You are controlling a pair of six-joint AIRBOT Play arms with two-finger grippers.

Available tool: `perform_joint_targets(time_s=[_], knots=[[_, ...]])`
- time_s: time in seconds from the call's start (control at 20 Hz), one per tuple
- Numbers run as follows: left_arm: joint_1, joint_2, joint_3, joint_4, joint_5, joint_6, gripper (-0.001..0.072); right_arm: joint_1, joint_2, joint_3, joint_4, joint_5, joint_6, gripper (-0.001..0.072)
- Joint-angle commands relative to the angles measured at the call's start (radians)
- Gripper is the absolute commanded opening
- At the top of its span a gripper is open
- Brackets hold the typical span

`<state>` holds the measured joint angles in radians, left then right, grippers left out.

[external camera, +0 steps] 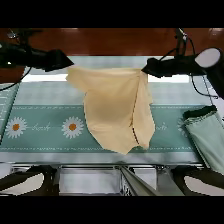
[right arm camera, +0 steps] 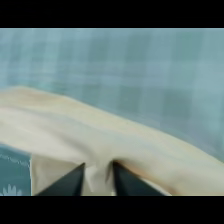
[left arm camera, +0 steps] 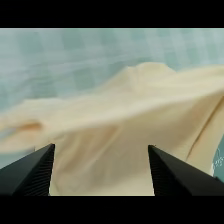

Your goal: Fold the shirts.

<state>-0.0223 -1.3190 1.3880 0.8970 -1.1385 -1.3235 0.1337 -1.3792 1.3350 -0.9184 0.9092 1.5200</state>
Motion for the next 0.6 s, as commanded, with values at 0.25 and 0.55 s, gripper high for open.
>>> perform_joint_targets(time_s=[0.25, 0.55], knots=[[0.134, -0.008, -0.225, 0.188, -0.266, -0.065, 0.0701, -0.318, -0.006, 0.014, -0.216, 0.467, -0.027, 0.0627], [0.128, 0.174, -0.878, -0.202, -0.043, 0.093, 0.0700, -0.324, 0.606, -0.883, 0.098, 0.213, -0.066, 0.0626]])
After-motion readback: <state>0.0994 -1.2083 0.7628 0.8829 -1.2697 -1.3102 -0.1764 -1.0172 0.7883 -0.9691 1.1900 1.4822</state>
